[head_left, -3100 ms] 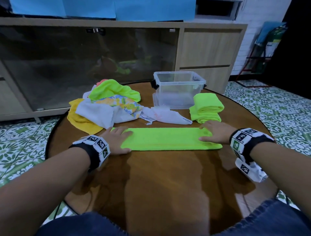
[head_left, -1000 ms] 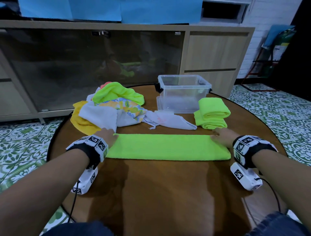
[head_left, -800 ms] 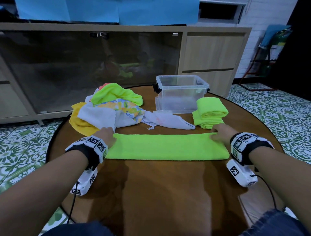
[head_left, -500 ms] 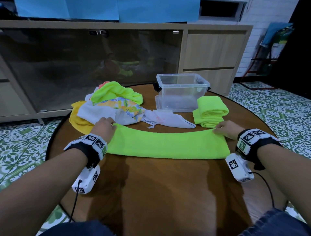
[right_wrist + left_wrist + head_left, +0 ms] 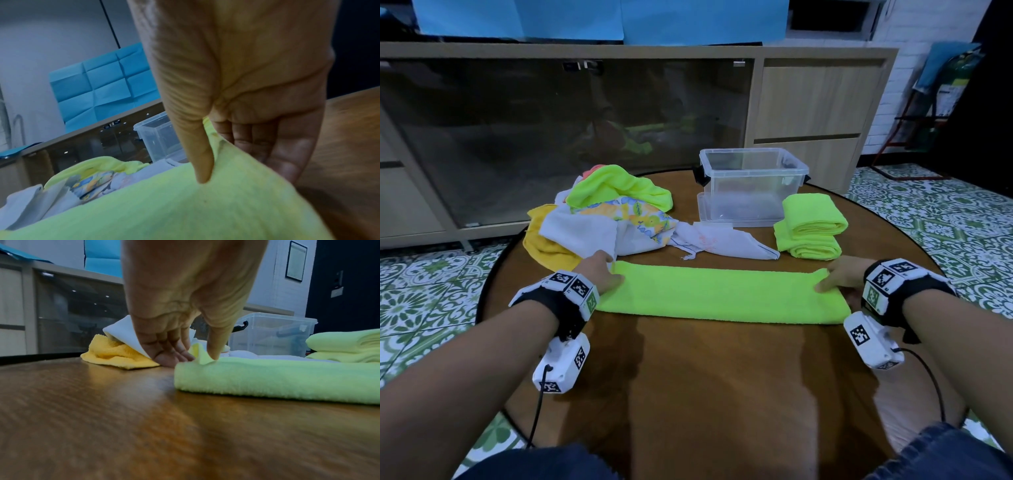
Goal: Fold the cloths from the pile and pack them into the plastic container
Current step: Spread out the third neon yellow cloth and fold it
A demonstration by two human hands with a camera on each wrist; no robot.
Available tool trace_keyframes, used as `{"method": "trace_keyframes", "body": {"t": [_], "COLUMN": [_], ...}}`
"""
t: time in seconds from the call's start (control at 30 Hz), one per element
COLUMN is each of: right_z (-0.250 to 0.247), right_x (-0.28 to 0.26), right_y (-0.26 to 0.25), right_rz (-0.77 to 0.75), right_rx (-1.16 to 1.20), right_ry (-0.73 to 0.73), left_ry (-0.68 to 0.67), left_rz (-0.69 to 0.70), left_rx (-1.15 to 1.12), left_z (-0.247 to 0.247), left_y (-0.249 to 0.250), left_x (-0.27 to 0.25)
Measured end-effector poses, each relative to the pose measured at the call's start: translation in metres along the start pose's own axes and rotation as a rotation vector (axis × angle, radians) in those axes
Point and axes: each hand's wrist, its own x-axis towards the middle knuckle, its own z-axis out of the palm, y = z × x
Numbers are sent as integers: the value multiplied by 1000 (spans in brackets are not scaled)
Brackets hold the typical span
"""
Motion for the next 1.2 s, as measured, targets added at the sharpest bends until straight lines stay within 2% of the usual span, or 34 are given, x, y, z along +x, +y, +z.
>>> {"method": "trace_keyframes", "body": {"t": [0.13, 0.2, 0.4, 0.5, 0.57, 0.83, 0.97, 1.1, 1.2], "right_z": [2, 2, -2, -3, -1, 7, 9, 13, 20], "right_x": [-2, -5, -2, -2, -2, -4, -9, -22, -26], "right_y": [-3, -6, -1, 3, 6, 1, -7, -16, -20], "right_rz": [-13, -12, -27, -7, 1, -19, 10, 44, -44], "right_rx": [-53, -73, -18, -40, -95, -259, -339, -428, -399], "right_ry": [25, 48, 203, 144, 118, 122, 184, 345, 349], "left_ry": [-40, -16, 250, 186, 120, -42, -33, 53, 77], "left_rz": [-20, -7, 29, -49, -78, 8, 0, -75, 49], "left_rx": [54, 33, -303, -316, -235, 230, 348, 631, 695], "left_z": [0, -2, -2, 7, 13, 16, 19, 17, 20], "left_y": [0, 3, 16, 18, 18, 14, 21, 46, 69], "left_x": [-1, -4, -6, -5, -9, -6, -11, -28, -39]}}
